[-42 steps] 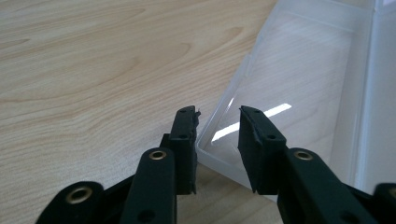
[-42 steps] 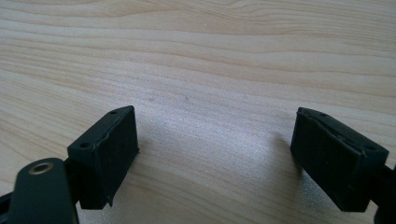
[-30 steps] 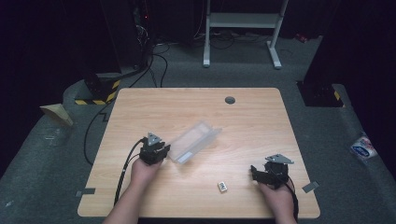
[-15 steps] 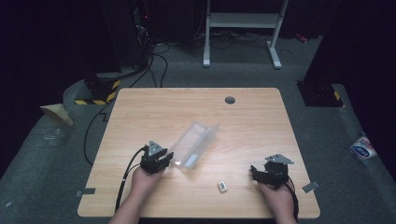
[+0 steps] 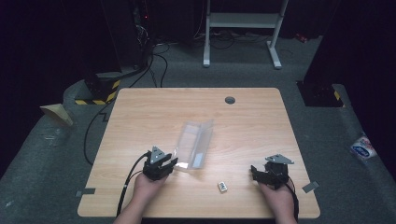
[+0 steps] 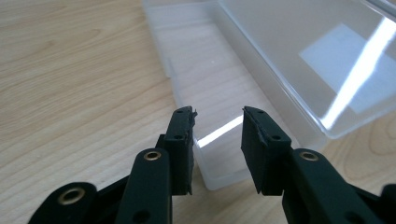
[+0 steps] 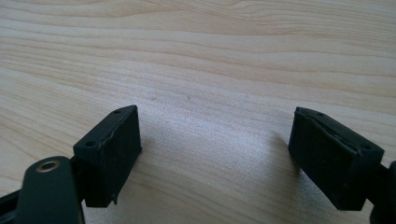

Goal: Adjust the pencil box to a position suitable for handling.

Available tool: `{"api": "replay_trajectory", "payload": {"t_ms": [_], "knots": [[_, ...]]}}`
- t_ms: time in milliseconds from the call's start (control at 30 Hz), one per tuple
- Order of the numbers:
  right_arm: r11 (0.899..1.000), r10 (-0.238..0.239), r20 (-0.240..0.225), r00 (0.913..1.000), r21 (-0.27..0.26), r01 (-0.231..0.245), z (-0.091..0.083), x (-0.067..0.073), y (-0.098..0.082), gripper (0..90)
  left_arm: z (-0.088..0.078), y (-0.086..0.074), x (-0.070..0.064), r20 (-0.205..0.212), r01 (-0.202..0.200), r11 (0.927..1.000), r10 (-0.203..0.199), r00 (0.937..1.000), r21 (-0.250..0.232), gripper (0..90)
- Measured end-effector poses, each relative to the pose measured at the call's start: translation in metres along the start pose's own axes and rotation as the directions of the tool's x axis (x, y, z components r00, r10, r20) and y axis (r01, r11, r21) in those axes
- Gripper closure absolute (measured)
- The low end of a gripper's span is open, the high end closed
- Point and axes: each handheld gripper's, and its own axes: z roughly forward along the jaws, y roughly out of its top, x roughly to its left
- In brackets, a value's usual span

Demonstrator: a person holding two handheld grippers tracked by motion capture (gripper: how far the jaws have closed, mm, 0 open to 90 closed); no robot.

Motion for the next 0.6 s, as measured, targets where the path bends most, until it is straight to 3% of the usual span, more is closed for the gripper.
{"api": "replay_trajectory", "payload": {"t_ms": [500,600], "knots": [[1.0,0.008,0.005,1.0,0.0,-0.008,0.0,0.001,0.0,16.8,0.007,0.001,-0.028,0.05,-0.081,0.9967,0.081,0.9955,0.007,61.6],[1.0,0.007,0.005,1.0,0.0,-0.007,0.0,0.001,0.0,16.8,0.007,0.002,-0.03,0.07,-0.06,0.9982,0.06,0.9958,-0.004,61.5]]}}
